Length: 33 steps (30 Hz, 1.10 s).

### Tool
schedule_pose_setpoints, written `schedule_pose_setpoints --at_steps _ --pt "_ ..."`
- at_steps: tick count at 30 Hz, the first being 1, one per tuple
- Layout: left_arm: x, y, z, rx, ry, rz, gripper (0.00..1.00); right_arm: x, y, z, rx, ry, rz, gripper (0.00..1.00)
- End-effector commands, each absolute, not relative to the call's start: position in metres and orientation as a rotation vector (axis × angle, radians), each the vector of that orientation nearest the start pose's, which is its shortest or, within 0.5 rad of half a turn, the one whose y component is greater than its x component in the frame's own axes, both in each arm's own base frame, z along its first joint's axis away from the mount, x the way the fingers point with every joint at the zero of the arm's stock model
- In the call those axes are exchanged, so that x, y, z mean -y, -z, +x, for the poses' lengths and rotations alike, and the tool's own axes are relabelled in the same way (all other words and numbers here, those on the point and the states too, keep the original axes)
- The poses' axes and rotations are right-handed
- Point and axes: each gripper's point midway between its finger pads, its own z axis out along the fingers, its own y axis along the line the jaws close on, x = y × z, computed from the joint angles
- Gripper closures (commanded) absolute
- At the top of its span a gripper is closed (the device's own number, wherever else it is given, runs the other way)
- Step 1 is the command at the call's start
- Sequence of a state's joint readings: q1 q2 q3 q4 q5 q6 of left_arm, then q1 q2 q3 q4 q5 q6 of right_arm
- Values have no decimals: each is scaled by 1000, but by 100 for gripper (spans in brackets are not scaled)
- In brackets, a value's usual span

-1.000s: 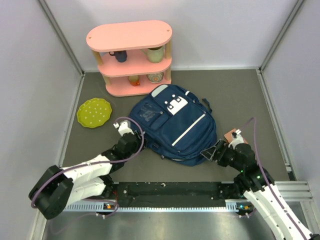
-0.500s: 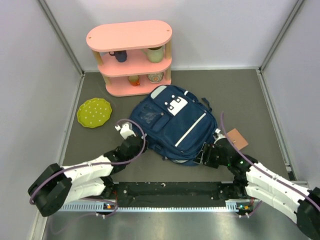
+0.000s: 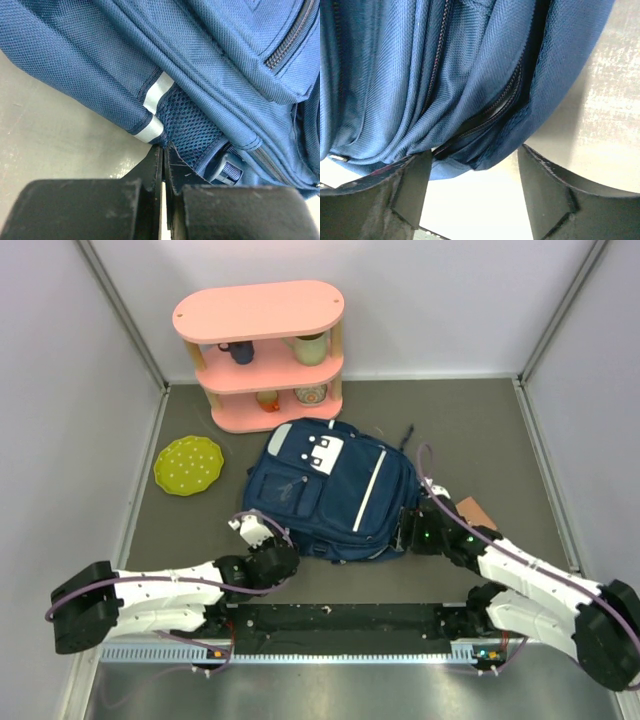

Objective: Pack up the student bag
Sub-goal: Adjust the student bag at the center of the board.

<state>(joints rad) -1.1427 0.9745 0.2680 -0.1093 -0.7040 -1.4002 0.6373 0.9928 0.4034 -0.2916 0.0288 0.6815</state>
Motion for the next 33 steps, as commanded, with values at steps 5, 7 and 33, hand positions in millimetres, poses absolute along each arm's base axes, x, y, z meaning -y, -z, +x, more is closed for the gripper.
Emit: schedule_pose_setpoints --at_steps 5,7,33 --pt "199 -74 192 -2026 627 -748 100 -158 -83 168 -2273 -731 52 23" --pt "202 -83 197 -1999 634 -748 100 -156 -94 158 -2230 -783 61 23" --pt "236 -87 202 -2043 655 -610 100 -298 -99 132 -2162 -480 -156 48"
